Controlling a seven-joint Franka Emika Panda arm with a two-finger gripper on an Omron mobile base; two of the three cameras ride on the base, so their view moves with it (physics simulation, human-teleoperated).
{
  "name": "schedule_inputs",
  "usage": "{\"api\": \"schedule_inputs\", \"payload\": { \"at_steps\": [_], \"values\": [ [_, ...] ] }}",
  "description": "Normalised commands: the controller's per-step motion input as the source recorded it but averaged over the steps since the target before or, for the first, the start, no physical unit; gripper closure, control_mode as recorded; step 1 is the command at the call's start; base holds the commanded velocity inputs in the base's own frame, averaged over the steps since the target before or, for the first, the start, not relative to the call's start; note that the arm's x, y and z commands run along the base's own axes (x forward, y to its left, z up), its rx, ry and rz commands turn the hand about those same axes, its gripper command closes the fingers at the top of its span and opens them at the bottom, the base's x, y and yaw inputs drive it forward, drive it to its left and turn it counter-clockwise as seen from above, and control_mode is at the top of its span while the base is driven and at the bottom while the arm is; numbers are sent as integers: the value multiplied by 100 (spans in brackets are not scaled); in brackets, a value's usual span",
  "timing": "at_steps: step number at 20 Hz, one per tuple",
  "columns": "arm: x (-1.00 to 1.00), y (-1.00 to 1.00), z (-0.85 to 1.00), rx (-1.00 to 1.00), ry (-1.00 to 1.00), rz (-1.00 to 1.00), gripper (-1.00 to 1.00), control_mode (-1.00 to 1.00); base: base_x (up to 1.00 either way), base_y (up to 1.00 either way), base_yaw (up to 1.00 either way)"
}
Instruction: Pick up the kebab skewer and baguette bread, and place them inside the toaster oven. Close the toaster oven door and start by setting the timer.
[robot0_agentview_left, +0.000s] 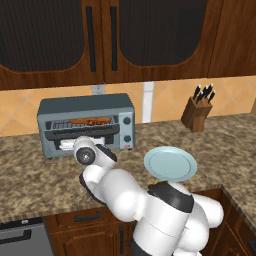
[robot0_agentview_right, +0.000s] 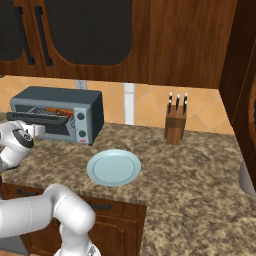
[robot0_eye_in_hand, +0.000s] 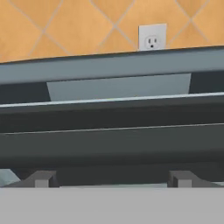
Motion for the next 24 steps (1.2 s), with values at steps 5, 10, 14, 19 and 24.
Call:
{"api": "schedule_inputs", "payload": {
  "at_steps": [5,10,14,19,24],
  "values": [
    [29,0,5,0,0,0,-100,-100,0,0,0],
    [25,0,1,0,0,0,-100,-100,0,0,0],
    [20,0,0,0,0,0,-100,-100,0,0,0],
    [19,0,0,0,0,0,-100,-100,0,0,0],
    [18,0,0,0,0,0,-100,-100,0,0,0]
  ]
}}
